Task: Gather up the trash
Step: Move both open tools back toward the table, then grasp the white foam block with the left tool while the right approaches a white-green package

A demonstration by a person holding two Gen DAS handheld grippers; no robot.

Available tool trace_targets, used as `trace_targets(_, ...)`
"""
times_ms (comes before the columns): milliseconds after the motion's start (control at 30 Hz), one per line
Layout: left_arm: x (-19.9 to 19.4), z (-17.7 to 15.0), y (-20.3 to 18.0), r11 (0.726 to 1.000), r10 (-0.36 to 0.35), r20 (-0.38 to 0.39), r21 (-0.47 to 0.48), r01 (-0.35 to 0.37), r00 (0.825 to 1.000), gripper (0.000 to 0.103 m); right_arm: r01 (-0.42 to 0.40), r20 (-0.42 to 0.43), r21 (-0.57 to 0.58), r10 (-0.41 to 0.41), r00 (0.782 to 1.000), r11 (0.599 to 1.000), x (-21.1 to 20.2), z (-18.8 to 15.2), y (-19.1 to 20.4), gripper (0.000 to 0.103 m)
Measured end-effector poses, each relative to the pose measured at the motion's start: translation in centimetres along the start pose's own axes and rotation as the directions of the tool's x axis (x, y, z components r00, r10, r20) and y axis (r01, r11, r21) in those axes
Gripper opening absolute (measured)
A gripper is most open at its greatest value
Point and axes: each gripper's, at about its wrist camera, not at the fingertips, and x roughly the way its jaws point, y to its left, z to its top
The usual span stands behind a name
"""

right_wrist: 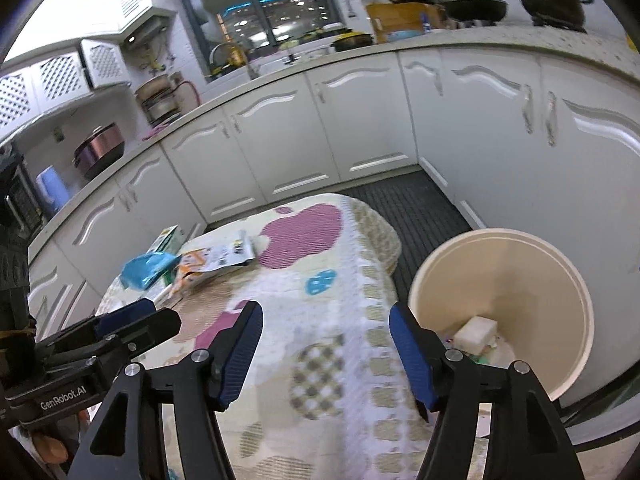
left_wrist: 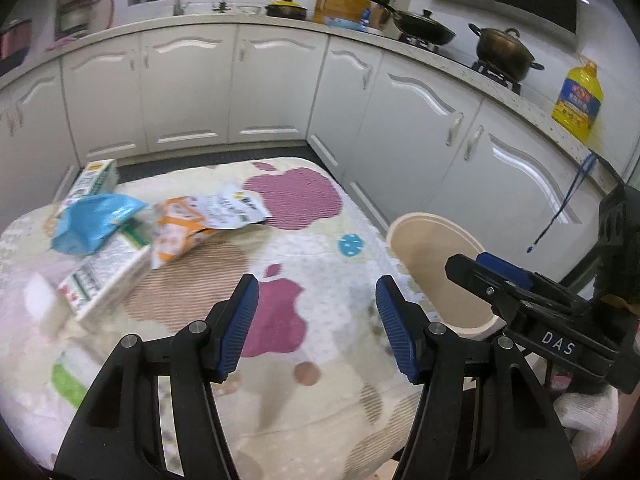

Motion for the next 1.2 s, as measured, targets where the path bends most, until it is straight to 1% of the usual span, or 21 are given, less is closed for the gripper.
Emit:
trace_targets(133, -1.4, -0.4, 1.8, 0.999, 0.031, 0.015, -0.020, -0.031, 0.999, 0.060, -0.018, -0.001, -0.025, 0.018, 1.000, 1.000, 0.1, 0.1, 1.8, 0.064)
trace_targets(400, -3.7, -1.0, 5.5, 0.995, 0.068, 0.030, -0.081, -0.066, 0.997, 0.060, -0.065, -0.020, -0.072, 0.064, 0.998, 0.995, 1.0, 0.0, 5.5, 0.064)
trace_targets(567, -5.0, -1.5, 8.3, 0.988, 0.096, 0.028, -0.126, -0.092, 0.995, 0.061, -0.106, -0.051, -0.110, 0.101, 0.994, 0.988, 2.0, -0.3, 8.0, 0.064)
trace_targets(733, -6.0, -2.3, 11.8, 0.976, 0.132, 0.016, -0.175, -0.127, 0.991, 0.062, -0.153, -0.097, -0.133, 0.141, 0.985, 0.979, 3.3, -1.1, 10.4, 0.064)
trace_targets(800, -6.5, -2.6, 13.8, 0.969, 0.140, 0.006, -0.207, -0.136, 0.990, 0.062, -0.173, -0.120, -0.142, 0.157, 0.980, 0.975, 3.9, -1.5, 11.2, 0.064)
trace_targets(933, -7.4, -3.0, 17.6, 0.946, 0.162, -0.015, -0.280, -0.160, 0.987, 0.062, -0.240, -0.177, -0.136, 0.214, 0.961, 0.961, 5.2, -2.6, 13.0, 0.065)
trace_targets(1000, -7.6, -3.3, 19.2, 0.934, 0.163, -0.028, -0.317, -0.163, 0.986, 0.062, -0.268, -0.212, -0.142, 0.235, 0.949, 0.953, 5.9, -3.3, 14.2, 0.068)
trace_targets(1067, -7.7, -3.5, 20.8, 0.920, 0.155, -0.042, -0.357, -0.160, 0.987, 0.062, -0.291, -0.240, -0.151, 0.251, 0.938, 0.945, 6.6, -3.8, 15.2, 0.068)
trace_targets(1200, -7.1, -3.9, 23.1, 0.897, 0.127, -0.075, -0.418, -0.147, 0.989, 0.062, -0.358, -0.307, -0.151, 0.300, 0.903, 0.922, 8.2, -5.2, 17.8, 0.068)
